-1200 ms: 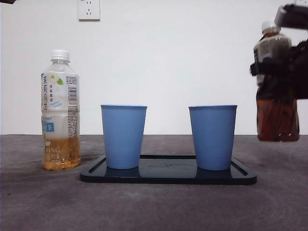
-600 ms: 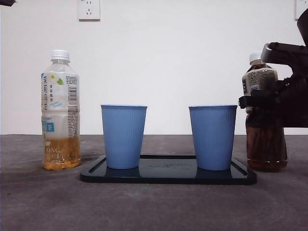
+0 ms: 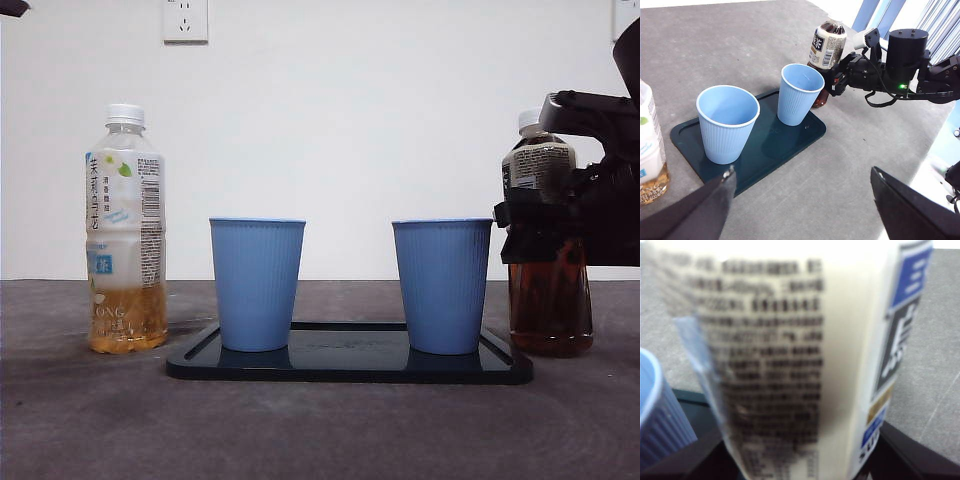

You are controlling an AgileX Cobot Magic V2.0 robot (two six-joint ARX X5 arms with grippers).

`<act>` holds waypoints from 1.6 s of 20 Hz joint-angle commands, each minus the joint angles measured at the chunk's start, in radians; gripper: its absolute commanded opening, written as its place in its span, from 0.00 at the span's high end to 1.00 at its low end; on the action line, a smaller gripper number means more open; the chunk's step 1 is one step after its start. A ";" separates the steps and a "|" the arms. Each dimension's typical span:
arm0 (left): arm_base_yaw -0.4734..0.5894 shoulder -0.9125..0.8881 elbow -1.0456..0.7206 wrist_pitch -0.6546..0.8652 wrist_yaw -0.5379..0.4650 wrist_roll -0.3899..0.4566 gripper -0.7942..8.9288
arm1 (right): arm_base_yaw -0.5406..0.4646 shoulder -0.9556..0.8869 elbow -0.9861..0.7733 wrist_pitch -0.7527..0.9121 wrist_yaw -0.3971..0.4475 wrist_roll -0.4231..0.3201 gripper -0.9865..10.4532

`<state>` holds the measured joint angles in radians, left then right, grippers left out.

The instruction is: Pour the drink into the cup

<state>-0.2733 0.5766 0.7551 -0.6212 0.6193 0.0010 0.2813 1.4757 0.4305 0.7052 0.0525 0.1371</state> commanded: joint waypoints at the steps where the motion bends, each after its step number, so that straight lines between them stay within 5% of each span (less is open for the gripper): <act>1: -0.004 0.005 0.022 0.008 -0.001 -0.005 0.47 | 0.004 0.002 0.009 -0.032 0.000 0.003 0.63; 19: -0.004 0.005 0.022 0.008 -0.058 -0.013 0.47 | 0.005 -0.138 0.009 -0.264 -0.012 -0.044 0.55; 26: -0.004 0.114 0.016 0.028 -0.285 0.026 0.39 | 0.024 -0.402 0.009 -0.574 -0.027 0.004 0.54; 32: -0.004 0.245 -0.135 0.274 -0.335 -0.017 0.34 | 0.130 -0.644 0.009 -0.797 -0.027 0.080 0.54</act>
<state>-0.2733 0.8165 0.6140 -0.3580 0.2852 0.0010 0.4053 0.8330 0.4313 -0.0956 0.0261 0.1875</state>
